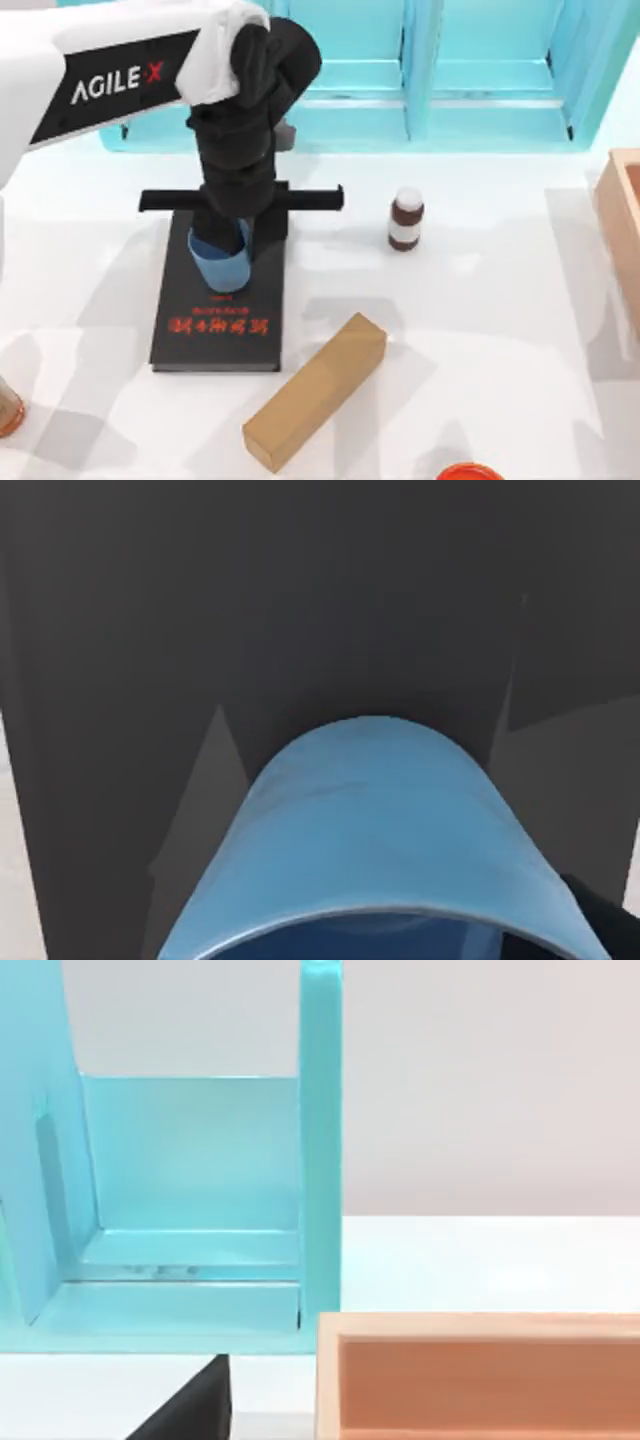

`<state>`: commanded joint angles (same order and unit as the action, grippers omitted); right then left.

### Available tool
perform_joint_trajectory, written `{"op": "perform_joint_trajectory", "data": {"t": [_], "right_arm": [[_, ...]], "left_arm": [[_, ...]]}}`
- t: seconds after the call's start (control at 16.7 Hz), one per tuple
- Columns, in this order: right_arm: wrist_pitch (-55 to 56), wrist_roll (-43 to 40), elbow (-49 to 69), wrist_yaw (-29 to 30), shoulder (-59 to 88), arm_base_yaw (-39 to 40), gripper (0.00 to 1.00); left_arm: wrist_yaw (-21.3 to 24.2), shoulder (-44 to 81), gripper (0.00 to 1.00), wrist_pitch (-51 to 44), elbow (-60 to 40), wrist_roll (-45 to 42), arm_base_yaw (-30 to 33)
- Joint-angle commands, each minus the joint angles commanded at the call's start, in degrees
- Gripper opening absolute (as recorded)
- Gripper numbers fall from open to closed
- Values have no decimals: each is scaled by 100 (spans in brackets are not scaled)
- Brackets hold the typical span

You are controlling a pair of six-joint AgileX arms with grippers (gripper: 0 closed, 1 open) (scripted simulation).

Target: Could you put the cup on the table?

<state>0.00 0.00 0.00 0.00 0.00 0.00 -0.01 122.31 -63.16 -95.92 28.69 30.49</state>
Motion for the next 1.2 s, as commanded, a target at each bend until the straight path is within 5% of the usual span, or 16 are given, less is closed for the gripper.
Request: {"op": "perform_joint_trajectory", "data": {"t": [0.66,1.2], "right_arm": [[0,0,0,0,0,0,100],[0,0,0,0,0,0,100]], "left_arm": [[-23,-227,0,-792,-506,-96,-97],[-264,-2018,0,-963,1085,-2143,-2191]]}}
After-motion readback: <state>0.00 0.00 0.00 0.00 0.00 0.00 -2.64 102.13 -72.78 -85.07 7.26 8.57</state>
